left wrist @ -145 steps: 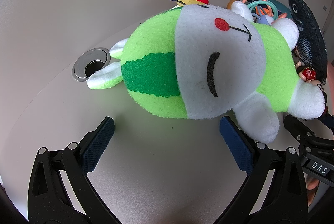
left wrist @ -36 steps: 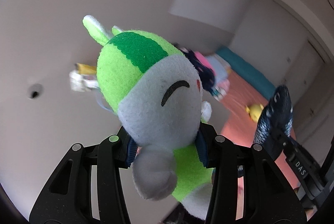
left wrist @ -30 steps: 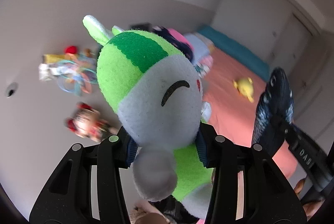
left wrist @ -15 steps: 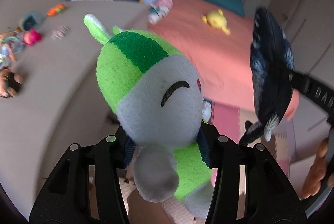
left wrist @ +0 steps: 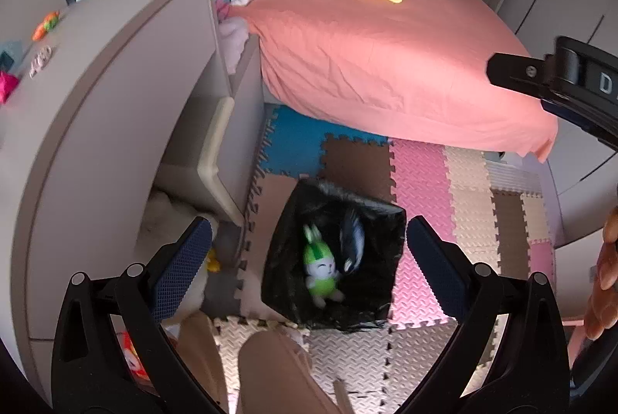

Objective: Collect trash
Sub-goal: 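Carry the bunny and fish to the black bin and release both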

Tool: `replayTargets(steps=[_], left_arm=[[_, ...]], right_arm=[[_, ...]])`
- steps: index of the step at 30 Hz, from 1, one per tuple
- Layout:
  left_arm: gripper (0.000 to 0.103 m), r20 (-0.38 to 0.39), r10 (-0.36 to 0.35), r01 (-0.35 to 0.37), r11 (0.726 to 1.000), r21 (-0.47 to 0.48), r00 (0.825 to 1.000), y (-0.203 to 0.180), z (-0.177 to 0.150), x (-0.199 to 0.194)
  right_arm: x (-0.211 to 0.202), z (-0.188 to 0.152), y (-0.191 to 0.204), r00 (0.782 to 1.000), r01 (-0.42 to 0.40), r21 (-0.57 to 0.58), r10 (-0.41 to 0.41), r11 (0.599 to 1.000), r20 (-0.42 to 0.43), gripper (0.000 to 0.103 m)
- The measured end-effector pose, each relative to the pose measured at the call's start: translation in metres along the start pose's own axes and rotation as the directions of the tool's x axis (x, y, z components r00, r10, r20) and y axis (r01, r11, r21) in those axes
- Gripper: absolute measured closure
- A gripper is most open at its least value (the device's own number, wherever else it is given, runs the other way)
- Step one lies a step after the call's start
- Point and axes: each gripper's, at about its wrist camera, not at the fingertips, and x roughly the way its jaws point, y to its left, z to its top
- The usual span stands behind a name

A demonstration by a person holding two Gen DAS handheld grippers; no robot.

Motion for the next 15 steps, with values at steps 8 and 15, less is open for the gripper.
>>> replayTargets(steps=[8, 15], left_arm=[[0.005, 0.046, 0.022, -0.021, 0.999, -0.031, 0.999, 0.022, 0.001, -0.024], [0.005, 0.096, 0.094, -0.080, 0.987, -0.136, 0.991, 0.078, 0.003, -0.066]], right_arm=[[-0.010, 0.005, 0.026, 0.998, -0.053, -0.030, 0.053, 0.998, 0.026, 0.018], [-0.026, 0.012, 0.088, 0.989, -0.131, -0.133, 0.139, 0.983, 0.052, 0.018]])
